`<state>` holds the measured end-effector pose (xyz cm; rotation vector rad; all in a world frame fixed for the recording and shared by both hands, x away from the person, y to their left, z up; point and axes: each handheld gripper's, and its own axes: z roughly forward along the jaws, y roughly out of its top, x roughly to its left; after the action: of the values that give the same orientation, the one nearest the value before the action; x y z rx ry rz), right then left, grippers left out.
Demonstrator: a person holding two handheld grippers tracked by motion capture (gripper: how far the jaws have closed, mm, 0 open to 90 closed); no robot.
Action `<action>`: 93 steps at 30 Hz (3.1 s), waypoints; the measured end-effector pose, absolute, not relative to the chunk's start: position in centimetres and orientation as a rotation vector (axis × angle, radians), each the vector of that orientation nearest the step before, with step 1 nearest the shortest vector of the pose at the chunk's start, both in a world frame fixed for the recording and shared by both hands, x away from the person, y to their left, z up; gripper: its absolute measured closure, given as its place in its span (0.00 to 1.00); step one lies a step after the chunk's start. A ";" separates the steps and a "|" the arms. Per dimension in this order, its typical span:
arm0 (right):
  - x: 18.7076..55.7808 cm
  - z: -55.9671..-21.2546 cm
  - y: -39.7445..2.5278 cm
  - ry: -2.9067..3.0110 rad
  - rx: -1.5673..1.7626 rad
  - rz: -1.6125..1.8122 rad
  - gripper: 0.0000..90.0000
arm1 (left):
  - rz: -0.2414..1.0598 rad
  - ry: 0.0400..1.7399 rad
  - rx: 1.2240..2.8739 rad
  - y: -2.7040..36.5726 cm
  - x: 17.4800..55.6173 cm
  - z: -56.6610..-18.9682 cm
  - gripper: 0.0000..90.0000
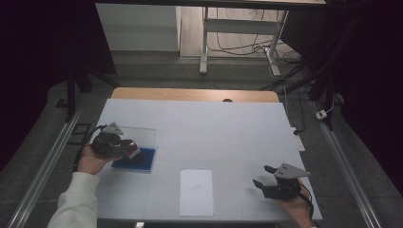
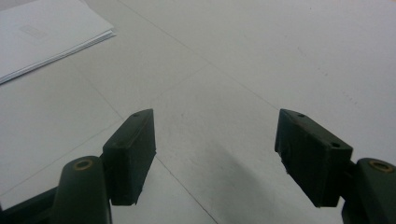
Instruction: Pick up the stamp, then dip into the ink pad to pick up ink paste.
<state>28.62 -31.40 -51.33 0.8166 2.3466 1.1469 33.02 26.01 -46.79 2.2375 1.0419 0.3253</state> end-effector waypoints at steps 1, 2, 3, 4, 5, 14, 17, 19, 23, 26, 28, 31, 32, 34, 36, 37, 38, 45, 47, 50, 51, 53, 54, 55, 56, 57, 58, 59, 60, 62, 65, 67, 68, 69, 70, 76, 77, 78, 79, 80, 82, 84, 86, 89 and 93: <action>28.6 -51.3 -31.4 2.347 0.816 1.147 0.32 | 0.331 1.043 2.234 26.1 32.9 -46.6 0.78; 28.6 -51.3 -31.4 2.346 0.817 1.147 0.32 | 0.332 1.041 2.231 26.1 32.8 -46.4 0.78; 28.6 -51.3 -31.4 2.346 0.817 1.148 0.32 | 0.335 1.039 2.227 26.2 32.7 -46.2 0.78; 28.6 -51.3 -31.4 2.346 0.818 1.149 0.32 | 0.337 1.038 2.221 26.2 32.6 -46.0 0.78; 28.6 -51.3 -31.4 2.347 0.818 1.150 0.32 | 0.344 1.037 2.217 26.3 32.4 -45.7 0.78; 28.6 -51.4 -31.4 2.349 0.823 1.153 0.32 | 0.376 1.015 2.201 26.5 31.6 -44.2 0.78; 28.6 -51.4 -31.4 2.350 0.826 1.151 0.32 | 0.395 1.013 2.223 26.1 31.5 -44.0 0.78; 28.6 -51.4 -31.3 2.351 0.824 1.151 0.32 | 0.399 1.006 2.237 25.9 31.5 -44.0 0.78; 28.6 -51.4 -31.4 2.353 0.824 1.151 0.32 | 0.402 0.998 2.282 25.1 31.5 -44.3 0.78; 28.6 -51.4 -31.4 2.353 0.826 1.151 0.32 | 0.408 0.988 2.302 24.7 31.5 -44.3 0.78; 28.6 -51.4 -31.4 2.353 0.826 1.150 0.32 | 0.410 0.988 2.307 24.6 31.4 -44.3 0.78; 28.6 -51.4 -31.4 2.353 0.824 1.149 0.32 | 0.413 0.992 2.322 24.4 31.5 -44.5 0.78; 28.6 -51.4 -31.4 2.354 0.822 1.149 0.32 | 0.412 0.994 2.325 24.3 31.6 -44.6 0.78; 28.6 -51.5 -31.4 2.354 0.827 1.149 0.32 | 0.407 0.997 2.336 24.2 31.7 -44.9 0.78; 28.6 -51.5 -31.5 2.354 0.825 1.149 0.32 | 0.403 1.000 2.344 24.0 31.8 -45.1 0.78; 28.6 -51.5 -31.5 2.353 0.825 1.153 0.32 | 0.399 1.000 2.350 23.9 31.9 -45.3 0.78; 28.6 -51.4 -31.5 2.353 0.825 1.149 0.32 | 0.396 1.002 2.353 23.9 32.0 -45.4 0.78; 28.6 -51.5 -31.4 2.363 0.820 1.141 0.32 | 0.379 1.010 2.400 23.3 32.4 -46.6 0.78; 28.6 -51.6 -31.3 2.358 0.823 1.133 0.32 | 0.375 1.018 2.408 23.3 32.5 -46.9 0.78; 28.6 -51.6 -31.4 2.362 0.823 1.143 0.32 | 0.369 1.026 2.416 23.3 32.6 -47.2 0.78; 28.6 -51.6 -31.4 2.358 0.824 1.150 0.32 | 0.368 1.028 2.415 23.3 32.6 -47.3 0.78; 28.6 -51.6 -31.4 2.358 0.822 1.149 0.32 | 0.369 1.029 2.415 23.3 32.7 -47.3 0.78; 28.6 -51.6 -31.4 2.358 0.822 1.149 0.32 | 0.370 1.030 2.416 23.3 32.7 -47.4 0.78; 28.6 -51.6 -31.4 2.359 0.822 1.148 0.32 | 0.366 1.030 2.417 23.3 32.7 -47.4 0.78; 28.6 -51.6 -31.4 2.358 0.823 1.150 0.32 | 0.365 1.029 2.416 23.3 32.7 -47.4 0.78; 28.6 -51.6 -31.4 2.359 0.823 1.149 0.32 | 0.364 1.030 2.417 23.3 32.7 -47.5 0.78; 28.6 -51.6 -31.4 2.360 0.824 1.142 0.32 | 0.361 1.032 2.415 23.3 32.7 -47.5 0.78; 28.6 -51.6 -31.4 2.361 0.824 1.150 0.32 | 0.357 1.034 2.415 23.3 32.8 -47.6 0.78; 28.6 -51.7 -31.4 2.362 0.822 1.150 0.32 | 0.353 1.036 2.417 23.3 32.8 -47.7 0.78; 28.6 -51.7 -31.4 2.363 0.821 1.150 0.32 | 0.347 1.039 2.412 23.4 32.8 -47.8 0.78; 28.6 -51.6 -31.4 2.364 0.821 1.135 0.32 | 0.342 1.044 2.409 23.4 32.8 -47.8 0.78; 28.6 -51.7 -31.4 2.364 0.820 1.148 0.32 | 0.344 1.042 2.420 23.4 32.8 -47.8 0.78; 28.6 -51.7 -31.4 2.365 0.820 1.146 0.32 | 0.347 1.041 2.423 23.4 32.8 -47.9 0.78; 28.6 -51.7 -31.4 2.366 0.821 1.147 0.32 | 0.351 1.041 2.426 23.4 32.8 -47.9 0.78; 28.6 -51.7 -31.4 2.366 0.820 1.146 0.32 | 0.354 1.042 2.429 23.3 32.8 -47.9 0.78; 28.6 -51.7 -31.4 2.370 0.823 1.128 0.32 | 0.378 1.051 2.450 23.1 32.8 -47.9 0.78; 28.6 -51.7 -31.3 2.373 0.818 1.136 0.32 | 0.378 1.053 2.450 23.0 32.8 -48.0 0.78; 28.6 -51.7 -31.3 2.370 0.819 1.128 0.32 | 0.374 1.056 2.449 23.0 32.8 -47.9 0.78; 28.6 -51.7 -31.3 2.374 0.817 1.136 0.32 | 0.365 1.062 2.444 23.1 32.8 -48.0 0.78; 28.6 -51.7 -31.3 2.374 0.817 1.134 0.32 | 0.358 1.067 2.442 23.1 32.9 -48.0 0.78; 28.6 -51.7 -31.3 2.374 0.820 1.134 0.32 | 0.344 1.077 2.434 23.2 32.9 -48.0 0.78; 28.6 -51.7 -31.3 2.375 0.819 1.133 0.32 | 0.335 1.083 2.429 23.3 33.0 -48.0 0.78; 28.6 -51.7 -31.3 2.376 0.817 1.131 0.32 | 0.324 1.086 2.428 23.3 33.0 -48.0 0.78; 28.6 -51.7 -31.4 2.371 0.822 1.125 0.32 | 0.317 1.091 2.425 23.3 33.1 -48.0 0.79; 28.6 -51.7 -31.3 2.375 0.820 1.130 0.32 | 0.310 1.098 2.425 23.3 33.1 -48.0 0.79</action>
<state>28.63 -31.32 -51.70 0.8200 2.3748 1.1300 33.12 23.28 -47.99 2.4251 1.0981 0.3104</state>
